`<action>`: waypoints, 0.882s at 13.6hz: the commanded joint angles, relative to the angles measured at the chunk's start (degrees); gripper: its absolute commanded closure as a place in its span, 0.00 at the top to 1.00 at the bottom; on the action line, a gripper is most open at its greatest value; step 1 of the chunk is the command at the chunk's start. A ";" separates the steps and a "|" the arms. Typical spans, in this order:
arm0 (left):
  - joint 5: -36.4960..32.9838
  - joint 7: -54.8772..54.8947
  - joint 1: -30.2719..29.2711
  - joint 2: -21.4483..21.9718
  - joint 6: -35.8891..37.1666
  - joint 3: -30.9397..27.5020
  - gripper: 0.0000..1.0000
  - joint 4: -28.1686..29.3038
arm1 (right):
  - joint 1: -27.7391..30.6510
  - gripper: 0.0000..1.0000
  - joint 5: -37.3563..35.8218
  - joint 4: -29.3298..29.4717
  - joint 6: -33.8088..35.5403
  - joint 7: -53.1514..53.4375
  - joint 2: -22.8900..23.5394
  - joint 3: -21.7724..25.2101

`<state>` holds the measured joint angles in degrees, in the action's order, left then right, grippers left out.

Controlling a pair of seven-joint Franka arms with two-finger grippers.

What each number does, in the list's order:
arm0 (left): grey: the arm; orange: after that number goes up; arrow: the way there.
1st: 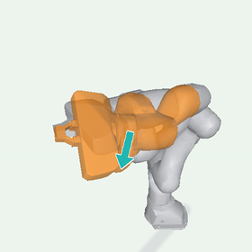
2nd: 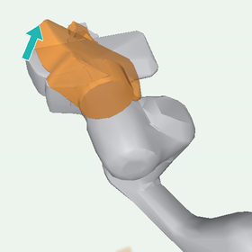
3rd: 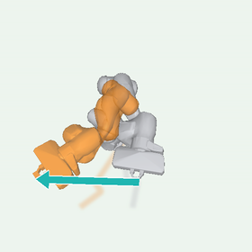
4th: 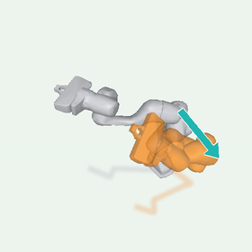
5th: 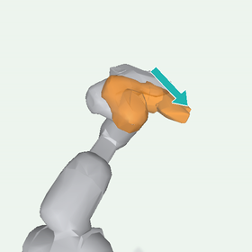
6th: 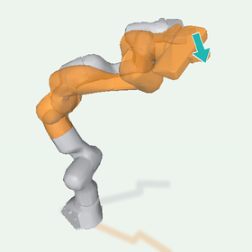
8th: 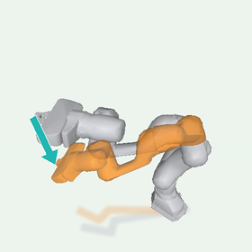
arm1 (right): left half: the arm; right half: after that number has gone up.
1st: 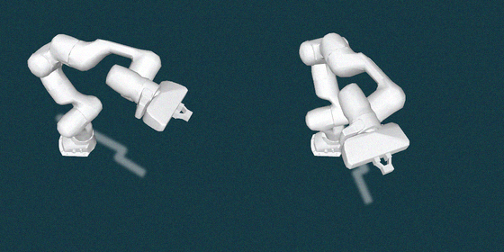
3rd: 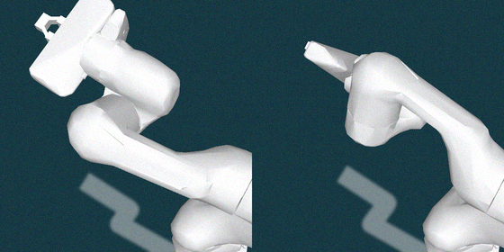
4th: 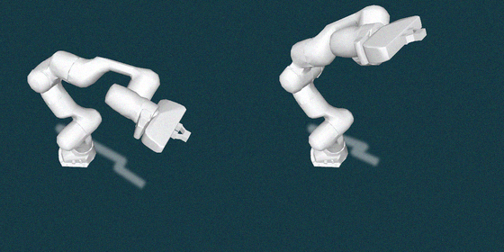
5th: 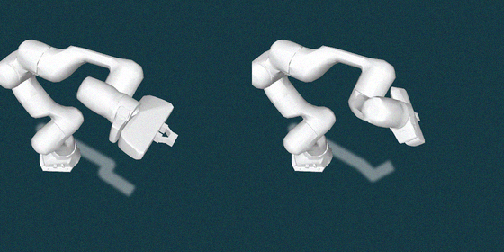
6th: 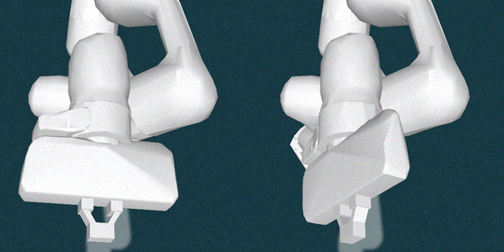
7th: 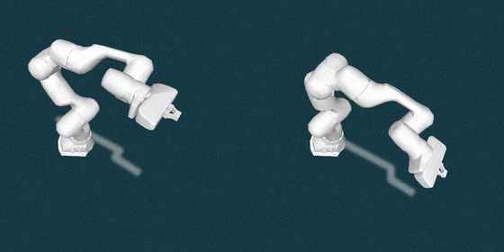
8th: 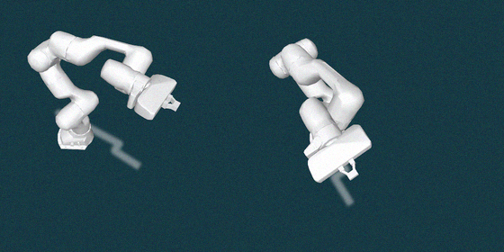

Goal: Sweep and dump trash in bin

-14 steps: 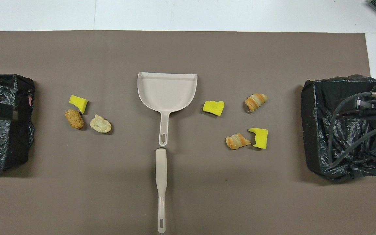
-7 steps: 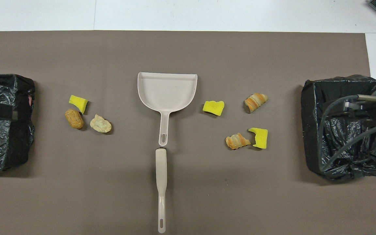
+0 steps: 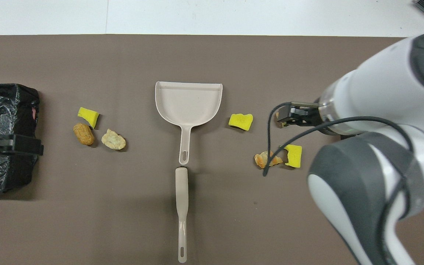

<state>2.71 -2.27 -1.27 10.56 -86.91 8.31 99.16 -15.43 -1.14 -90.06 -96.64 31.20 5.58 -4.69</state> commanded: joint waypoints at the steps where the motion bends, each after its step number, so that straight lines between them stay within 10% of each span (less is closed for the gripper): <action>1: 3.42 -0.54 1.80 8.32 -4.57 -0.57 1.00 12.42 | -5.72 1.00 -0.61 3.65 -3.54 5.79 6.96 0.20; 12: 10.20 -2.03 17.69 21.26 -14.68 -0.48 1.00 40.13 | -20.24 1.00 -0.70 18.42 -12.26 18.81 29.47 0.64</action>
<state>11.28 -2.96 13.76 28.78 -98.45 8.65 134.57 -34.04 -1.22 -78.56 -109.25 48.09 29.10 -4.58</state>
